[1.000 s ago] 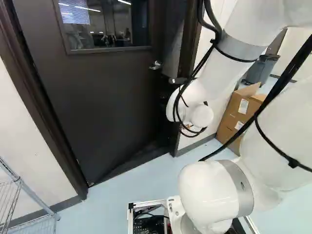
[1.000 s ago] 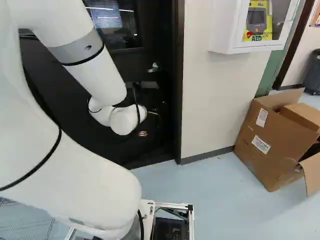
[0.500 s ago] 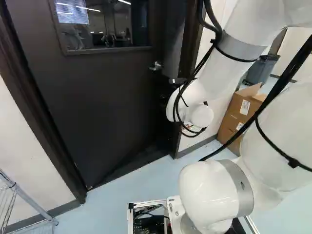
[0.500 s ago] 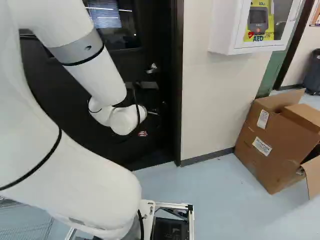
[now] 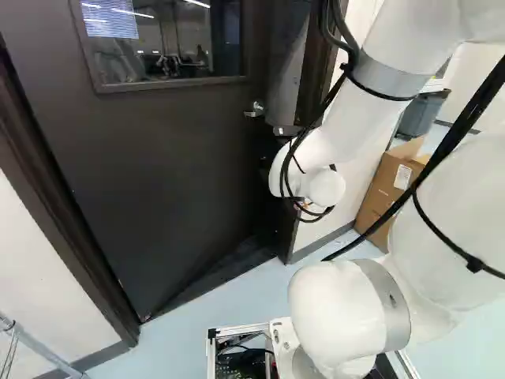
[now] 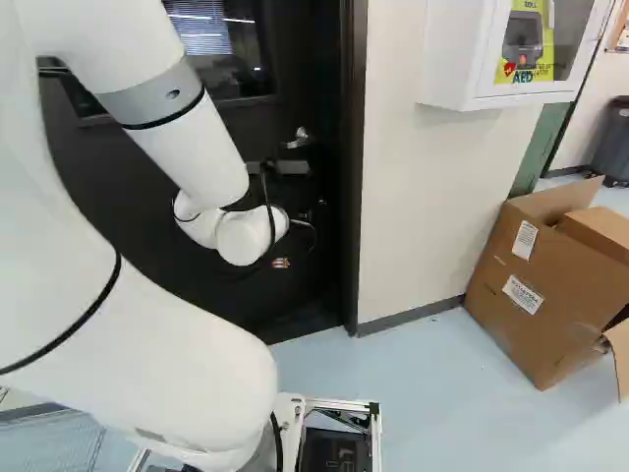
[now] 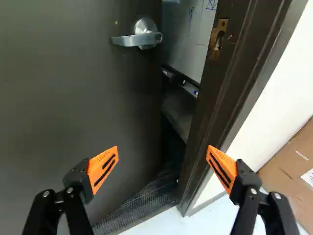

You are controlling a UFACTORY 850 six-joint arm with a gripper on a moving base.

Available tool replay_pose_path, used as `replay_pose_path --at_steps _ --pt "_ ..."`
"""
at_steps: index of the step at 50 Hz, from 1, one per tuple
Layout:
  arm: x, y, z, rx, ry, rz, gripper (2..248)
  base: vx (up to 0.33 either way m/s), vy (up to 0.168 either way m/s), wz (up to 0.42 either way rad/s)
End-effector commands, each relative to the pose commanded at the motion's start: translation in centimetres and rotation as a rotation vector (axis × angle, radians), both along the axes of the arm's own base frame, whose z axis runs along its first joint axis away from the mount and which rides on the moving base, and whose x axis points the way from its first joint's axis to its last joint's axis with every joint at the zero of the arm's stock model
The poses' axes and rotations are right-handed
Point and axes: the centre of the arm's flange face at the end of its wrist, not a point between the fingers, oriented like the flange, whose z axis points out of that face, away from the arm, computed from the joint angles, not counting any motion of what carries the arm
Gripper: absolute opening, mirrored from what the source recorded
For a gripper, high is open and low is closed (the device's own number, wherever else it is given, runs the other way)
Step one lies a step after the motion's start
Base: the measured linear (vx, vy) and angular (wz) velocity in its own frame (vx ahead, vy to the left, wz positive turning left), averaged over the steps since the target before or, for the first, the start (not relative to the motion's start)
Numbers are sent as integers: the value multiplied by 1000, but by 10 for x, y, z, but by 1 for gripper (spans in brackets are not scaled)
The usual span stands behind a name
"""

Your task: Open the door and move inside

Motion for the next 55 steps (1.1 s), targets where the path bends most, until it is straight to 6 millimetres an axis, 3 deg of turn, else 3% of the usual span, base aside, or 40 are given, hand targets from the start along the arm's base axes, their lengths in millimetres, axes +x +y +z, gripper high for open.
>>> replay_pose_path --at_steps 31,55 --pt "0 0 0 0 0 0 247 102 88 -217" --pt "0 0 0 0 0 0 247 77 142 -25"
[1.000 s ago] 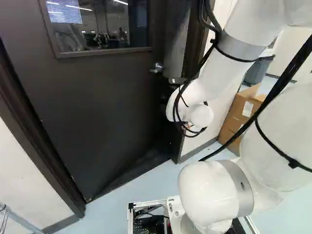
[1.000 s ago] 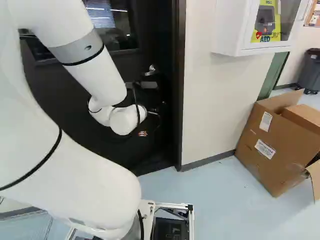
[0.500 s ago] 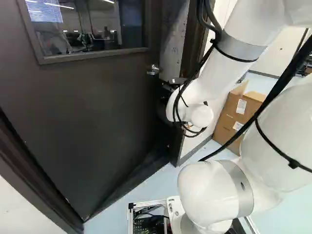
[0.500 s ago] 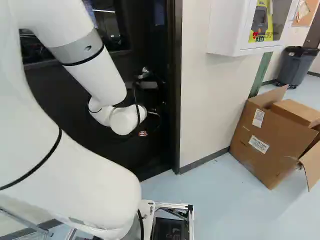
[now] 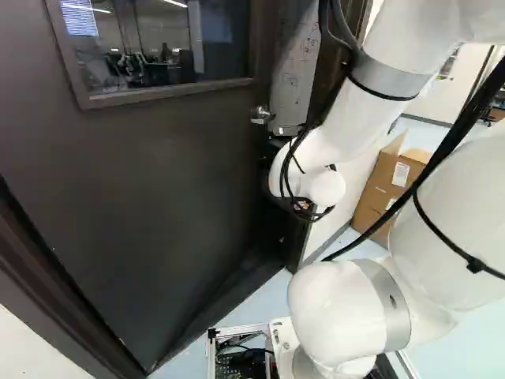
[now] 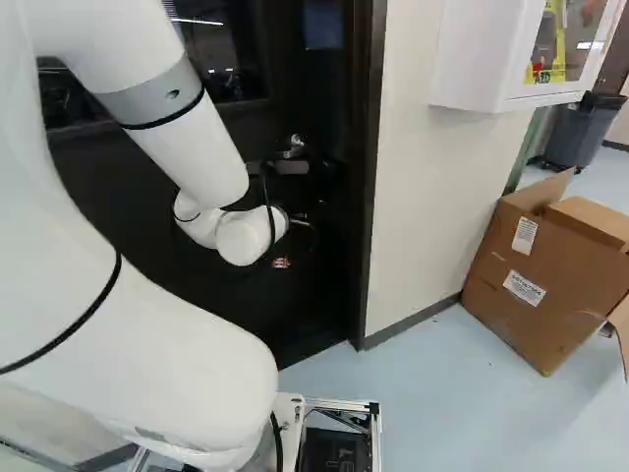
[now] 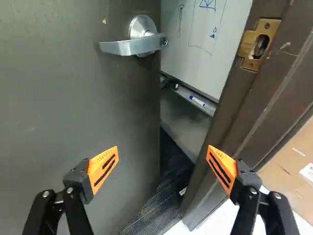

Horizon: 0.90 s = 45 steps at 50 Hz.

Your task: Open the door and move inside

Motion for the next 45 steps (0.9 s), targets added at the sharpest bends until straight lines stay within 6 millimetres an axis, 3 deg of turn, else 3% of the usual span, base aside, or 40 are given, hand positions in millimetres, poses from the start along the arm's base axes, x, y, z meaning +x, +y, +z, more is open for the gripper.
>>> replay_pose_path --at_steps 22,45 --pt "0 0 0 0 0 0 247 39 131 105" --pt "0 0 0 0 0 0 247 8 46 -6"
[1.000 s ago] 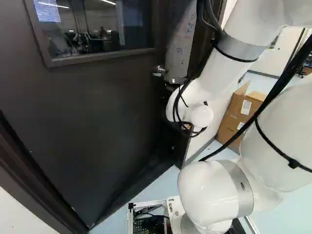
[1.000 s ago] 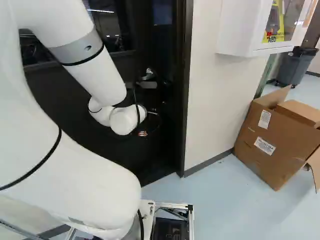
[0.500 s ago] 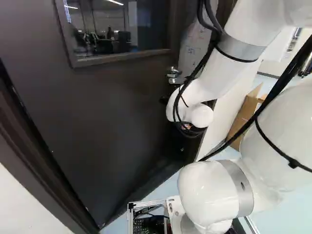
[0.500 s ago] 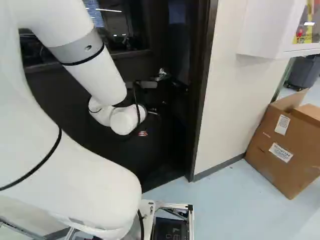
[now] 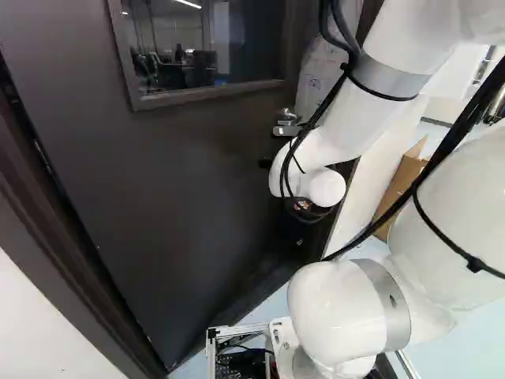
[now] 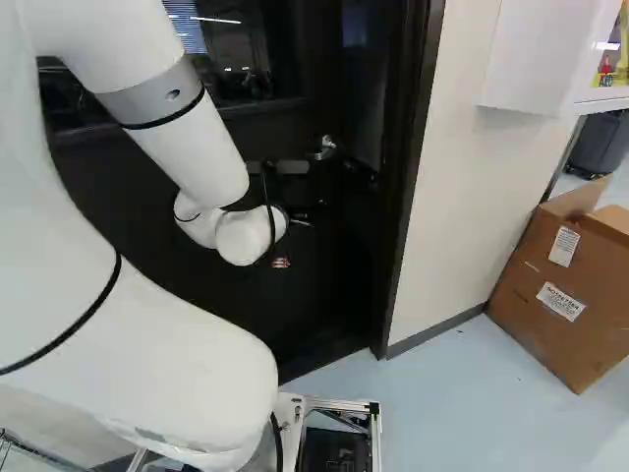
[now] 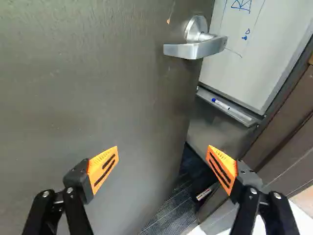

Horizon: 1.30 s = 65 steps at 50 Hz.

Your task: Open the door and move inside

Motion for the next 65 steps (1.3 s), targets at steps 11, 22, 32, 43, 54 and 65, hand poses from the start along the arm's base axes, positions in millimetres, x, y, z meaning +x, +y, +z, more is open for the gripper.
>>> replay_pose_path --at_steps 11,22,32,43,54,65 --pt "2 2 0 0 1 6 247 0 0 0" --pt "9 8 1 0 2 25 247 0 0 0" --pt "17 15 1 0 4 46 247 0 0 0" --pt "24 25 2 3 5 67 247 0 0 0" --pt "30 35 2 9 6 86 247 0 0 0" --pt "36 46 3 14 7 105 247 0 0 0"
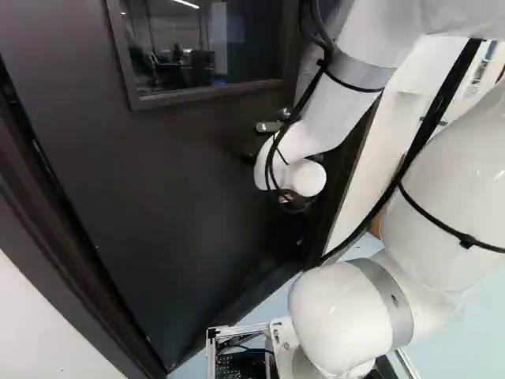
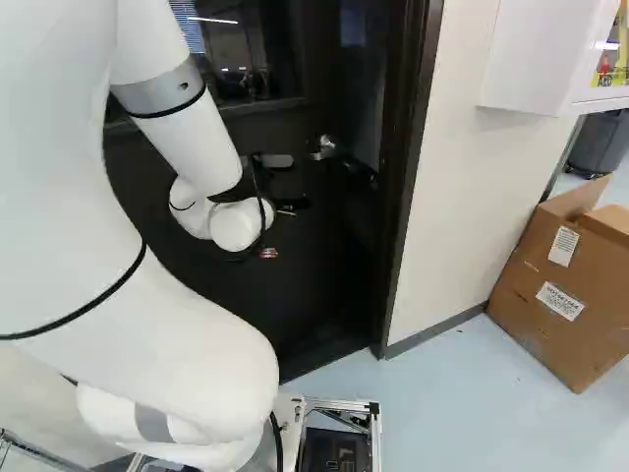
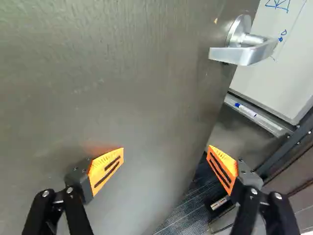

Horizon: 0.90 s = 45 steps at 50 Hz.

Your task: Open the door and move inside

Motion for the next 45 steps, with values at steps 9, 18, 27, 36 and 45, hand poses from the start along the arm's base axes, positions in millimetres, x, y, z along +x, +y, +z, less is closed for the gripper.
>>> replay_pose_path --at_steps 9,18,27,36,45 --pt "5 10 0 5 1 17 247 0 0 0" --pt "10 22 0 8 2 39 247 0 0 0" --pt "16 34 1 10 2 63 247 0 0 0" --pt "21 45 1 14 3 83 247 0 0 0" --pt "27 57 1 24 4 90 247 0 0 0"
